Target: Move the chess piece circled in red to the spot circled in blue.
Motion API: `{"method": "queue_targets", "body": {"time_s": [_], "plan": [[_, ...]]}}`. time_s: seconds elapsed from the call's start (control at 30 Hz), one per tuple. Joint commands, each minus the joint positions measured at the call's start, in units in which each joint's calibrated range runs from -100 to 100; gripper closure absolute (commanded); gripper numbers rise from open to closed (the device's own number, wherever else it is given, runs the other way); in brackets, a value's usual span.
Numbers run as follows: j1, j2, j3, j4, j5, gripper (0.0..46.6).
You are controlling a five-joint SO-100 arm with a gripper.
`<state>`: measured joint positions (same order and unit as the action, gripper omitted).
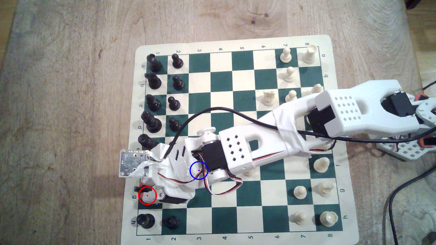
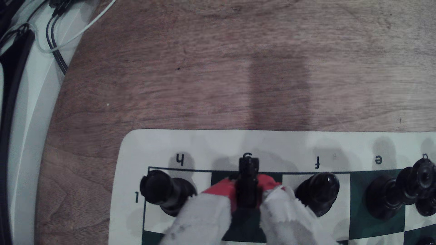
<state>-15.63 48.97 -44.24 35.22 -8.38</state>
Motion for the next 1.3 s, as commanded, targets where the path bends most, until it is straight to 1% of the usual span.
{"method": "queue_targets", "body": {"time_s": [0.0,0.13,0.23,0.27,0.3,0.43,0.47,0.73,0.77,0.93,1.03,1.27], "plan": [[-0.75,-13.49,-2.54,0.57,0.24,46.4],[-0.75,-17.48,-0.82,2.29,0.44,46.4],[-0.91,-23.00,6.70,2.29,0.49,46.4],[-1.14,-25.03,9.88,1.64,0.49,46.4],[-1.53,-28.85,16.50,-0.33,0.54,46.4],[-1.69,-35.22,27.47,-3.44,0.54,46.4],[-1.69,-38.79,33.54,-5.24,0.54,46.4],[-0.83,-50.93,54.57,-10.24,0.78,46.4],[-0.44,-52.62,58.65,-11.71,0.98,46.4],[0.42,-54.15,66.36,-16.14,1.32,46.4],[0.50,-52.79,70.53,-19.66,1.61,46.4],[1.59,-49.57,71.80,-21.71,2.00,46.4]]}}
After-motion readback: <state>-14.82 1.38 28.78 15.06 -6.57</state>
